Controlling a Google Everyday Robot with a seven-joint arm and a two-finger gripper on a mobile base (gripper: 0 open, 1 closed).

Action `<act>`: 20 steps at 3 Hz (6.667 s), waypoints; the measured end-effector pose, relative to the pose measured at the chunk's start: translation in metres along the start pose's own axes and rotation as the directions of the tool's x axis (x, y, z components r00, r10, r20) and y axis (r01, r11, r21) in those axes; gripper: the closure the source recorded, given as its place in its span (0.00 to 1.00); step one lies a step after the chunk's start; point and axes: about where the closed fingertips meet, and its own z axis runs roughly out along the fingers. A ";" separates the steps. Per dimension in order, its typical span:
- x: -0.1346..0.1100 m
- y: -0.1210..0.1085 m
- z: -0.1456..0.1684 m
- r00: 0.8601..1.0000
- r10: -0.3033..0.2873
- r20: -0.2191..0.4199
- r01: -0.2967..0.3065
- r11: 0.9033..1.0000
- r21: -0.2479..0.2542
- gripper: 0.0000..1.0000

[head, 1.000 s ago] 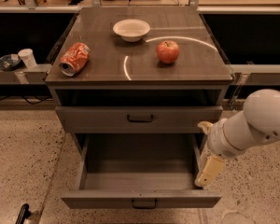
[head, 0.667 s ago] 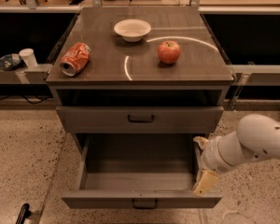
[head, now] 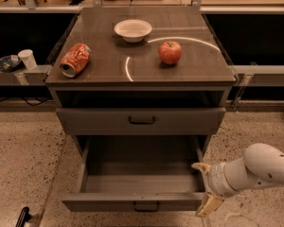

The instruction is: Close middle drawer

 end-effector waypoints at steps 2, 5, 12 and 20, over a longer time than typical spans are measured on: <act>0.019 0.039 0.049 0.998 -0.012 0.060 0.017 0.997 -0.076 0.63; 0.032 0.041 0.084 1.000 0.021 0.016 -0.020 0.999 -0.041 0.82; 0.033 -0.017 0.125 0.973 0.224 0.052 -0.229 0.967 0.113 0.19; -0.008 -0.102 0.165 0.997 -0.012 0.075 0.000 0.988 0.155 0.00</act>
Offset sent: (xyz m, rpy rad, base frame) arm -0.0484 0.0228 -0.0808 0.0949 0.0705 0.0730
